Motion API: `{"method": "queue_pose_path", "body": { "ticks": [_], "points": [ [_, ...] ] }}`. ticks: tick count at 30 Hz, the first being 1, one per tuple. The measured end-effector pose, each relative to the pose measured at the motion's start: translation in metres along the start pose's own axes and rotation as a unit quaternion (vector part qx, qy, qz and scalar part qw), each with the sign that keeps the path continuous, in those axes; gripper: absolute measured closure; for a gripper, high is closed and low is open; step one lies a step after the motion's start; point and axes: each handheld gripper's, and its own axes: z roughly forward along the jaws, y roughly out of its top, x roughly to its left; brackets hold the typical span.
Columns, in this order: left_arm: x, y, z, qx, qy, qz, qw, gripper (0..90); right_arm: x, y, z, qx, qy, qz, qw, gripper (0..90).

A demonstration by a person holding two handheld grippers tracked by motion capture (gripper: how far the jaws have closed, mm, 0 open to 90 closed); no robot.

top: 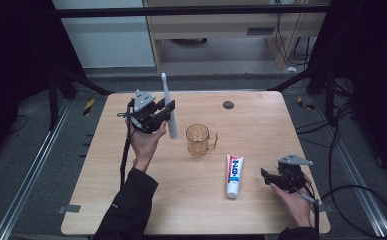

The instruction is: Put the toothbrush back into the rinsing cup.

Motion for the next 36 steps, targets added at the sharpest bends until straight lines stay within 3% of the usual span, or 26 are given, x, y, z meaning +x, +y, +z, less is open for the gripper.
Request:
{"method": "queue_pose_path", "body": {
  "ticks": [16,25,36],
  "points": [
    [-0.011,0.008,0.014,-0.031,-0.007,-0.005,0.9995,67.8,0.000,-0.001,0.000,-0.003,0.000,0.000,1.0000,28.1],
    [-0.020,0.009,0.022,-0.036,-0.017,-0.003,0.9992,67.8,0.000,0.000,0.000,-0.003,-0.001,0.001,1.0000,28.1],
    [-0.030,0.004,0.037,-0.024,-0.028,0.004,0.9993,67.8,0.000,0.000,0.000,-0.003,0.002,0.003,1.0000,28.1]
  ]
}}
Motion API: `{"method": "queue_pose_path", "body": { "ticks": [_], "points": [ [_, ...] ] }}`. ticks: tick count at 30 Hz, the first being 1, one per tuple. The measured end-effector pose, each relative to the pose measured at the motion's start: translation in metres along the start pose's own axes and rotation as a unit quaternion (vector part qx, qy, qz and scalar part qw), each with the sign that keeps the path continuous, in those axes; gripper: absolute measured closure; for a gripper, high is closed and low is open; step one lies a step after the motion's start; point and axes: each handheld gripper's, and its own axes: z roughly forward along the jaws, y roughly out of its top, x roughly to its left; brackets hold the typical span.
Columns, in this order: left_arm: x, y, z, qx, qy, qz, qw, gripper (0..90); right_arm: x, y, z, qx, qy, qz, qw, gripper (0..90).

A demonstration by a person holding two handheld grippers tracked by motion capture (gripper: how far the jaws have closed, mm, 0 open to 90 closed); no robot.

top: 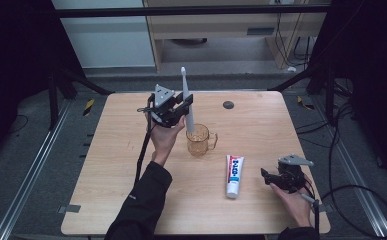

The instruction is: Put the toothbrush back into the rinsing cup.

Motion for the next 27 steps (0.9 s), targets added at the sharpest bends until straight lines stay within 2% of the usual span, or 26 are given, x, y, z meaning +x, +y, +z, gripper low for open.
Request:
{"method": "queue_pose_path", "body": {
  "ticks": [13,27],
  "points": [
    [-0.004,-0.014,0.013,0.014,-0.007,0.013,0.9998,67.8,0.000,0.000,0.001,0.001,0.000,-0.003,1.0000,28.2],
    [-0.002,-0.038,0.020,0.034,-0.006,0.021,0.9992,67.8,0.000,0.000,0.001,0.002,-0.002,-0.003,1.0000,28.2]
  ]
}}
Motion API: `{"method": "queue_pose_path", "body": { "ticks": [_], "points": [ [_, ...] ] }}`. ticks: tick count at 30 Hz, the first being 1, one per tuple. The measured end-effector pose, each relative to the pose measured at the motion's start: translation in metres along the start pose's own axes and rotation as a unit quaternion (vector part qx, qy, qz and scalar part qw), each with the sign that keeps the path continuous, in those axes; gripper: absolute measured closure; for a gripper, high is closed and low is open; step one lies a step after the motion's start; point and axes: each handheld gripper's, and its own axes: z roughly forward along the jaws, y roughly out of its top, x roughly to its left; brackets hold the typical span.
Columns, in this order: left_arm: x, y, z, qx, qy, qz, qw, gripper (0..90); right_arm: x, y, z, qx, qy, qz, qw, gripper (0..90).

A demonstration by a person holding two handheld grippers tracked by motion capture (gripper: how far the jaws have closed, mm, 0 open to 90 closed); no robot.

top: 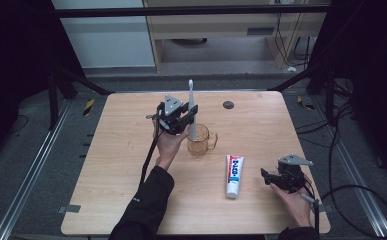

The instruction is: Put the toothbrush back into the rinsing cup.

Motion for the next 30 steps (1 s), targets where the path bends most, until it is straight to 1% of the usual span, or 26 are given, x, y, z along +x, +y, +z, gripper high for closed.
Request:
{"method": "queue_pose_path", "body": {
  "ticks": [4,6,10,12,17,23,25,30],
  "points": [
    [-0.001,-0.007,0.002,0.010,0.001,0.005,0.9999,67.8,0.000,0.000,0.000,0.000,0.000,-0.002,1.0000,28.2],
    [-0.001,-0.010,0.002,0.011,-0.001,0.004,0.9999,67.8,0.000,0.000,0.000,0.000,0.000,-0.002,1.0000,28.2],
    [-0.001,-0.015,0.003,0.016,0.004,0.007,0.9998,67.8,0.000,0.000,0.001,0.000,0.000,-0.001,1.0000,28.2],
    [-0.001,-0.018,0.004,0.019,0.001,0.006,0.9998,67.8,0.000,0.000,0.001,0.000,0.000,-0.002,1.0000,28.2],
    [-0.001,-0.026,0.005,0.023,0.002,0.012,0.9997,67.8,0.001,0.000,0.001,0.002,0.001,0.000,1.0000,28.2],
    [-0.001,-0.036,0.006,0.031,0.007,0.013,0.9994,67.7,0.001,0.000,0.001,0.002,0.000,-0.001,1.0000,28.2],
    [-0.001,-0.039,0.007,0.034,0.008,0.015,0.9993,67.7,0.001,0.000,0.001,0.003,0.001,-0.001,1.0000,28.2],
    [-0.002,-0.044,0.008,0.038,0.008,0.013,0.9992,67.7,0.001,0.000,0.001,0.001,-0.001,-0.002,1.0000,28.2]
  ]
}}
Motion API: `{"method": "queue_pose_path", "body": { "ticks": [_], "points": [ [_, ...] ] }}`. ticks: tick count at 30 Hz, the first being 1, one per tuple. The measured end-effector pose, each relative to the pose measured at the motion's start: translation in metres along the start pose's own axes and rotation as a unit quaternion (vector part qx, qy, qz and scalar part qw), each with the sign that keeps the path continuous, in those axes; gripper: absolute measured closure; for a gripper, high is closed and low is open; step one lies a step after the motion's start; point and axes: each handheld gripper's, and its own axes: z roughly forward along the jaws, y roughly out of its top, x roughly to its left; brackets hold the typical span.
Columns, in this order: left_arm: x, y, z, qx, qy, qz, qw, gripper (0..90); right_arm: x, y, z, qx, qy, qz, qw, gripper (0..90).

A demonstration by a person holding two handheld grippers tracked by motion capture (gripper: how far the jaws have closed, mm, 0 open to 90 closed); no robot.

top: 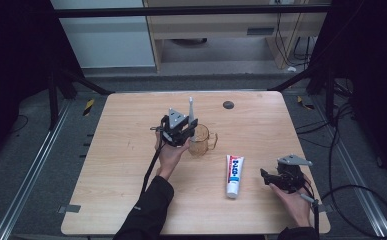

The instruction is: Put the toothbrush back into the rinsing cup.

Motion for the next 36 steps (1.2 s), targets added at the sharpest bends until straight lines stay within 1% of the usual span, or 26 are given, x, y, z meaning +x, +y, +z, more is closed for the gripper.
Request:
{"method": "queue_pose_path", "body": {
  "ticks": [4,10,15,18,19,23,25,31,36],
  "points": [
    [0.001,-0.004,0.000,0.001,0.001,0.004,1.0000,67.7,0.000,0.000,0.000,0.001,0.001,0.000,1.0000,28.2],
    [-0.001,-0.008,0.002,0.009,0.000,0.006,0.9999,67.6,0.000,0.000,0.001,0.000,0.001,-0.002,1.0000,28.2],
    [-0.001,-0.010,0.002,0.008,0.002,0.006,0.9999,67.3,0.001,0.000,0.001,0.000,0.001,-0.001,1.0000,28.2],
    [-0.002,-0.011,0.002,0.006,0.005,0.012,0.9999,66.9,0.001,0.000,0.001,0.001,0.000,-0.002,1.0000,28.1],
    [-0.003,-0.011,0.001,0.007,0.007,0.017,0.9998,66.4,0.001,0.000,0.000,0.001,-0.001,-0.003,1.0000,28.1],
    [-0.004,-0.015,0.003,0.014,0.007,0.021,0.9997,61.6,0.001,0.000,0.001,0.001,0.000,-0.003,1.0000,28.1],
    [-0.003,-0.017,0.002,0.012,0.001,0.013,0.9998,58.9,0.001,0.000,0.001,0.001,-0.001,-0.004,1.0000,28.0],
    [-0.002,-0.020,-0.001,0.015,-0.002,0.018,0.9997,55.3,0.001,0.000,0.001,0.001,-0.001,-0.003,1.0000,27.9],
    [-0.001,-0.024,-0.006,0.011,-0.003,0.015,0.9998,53.0,0.002,0.000,0.001,0.001,-0.001,-0.003,1.0000,27.8]
  ]
}}
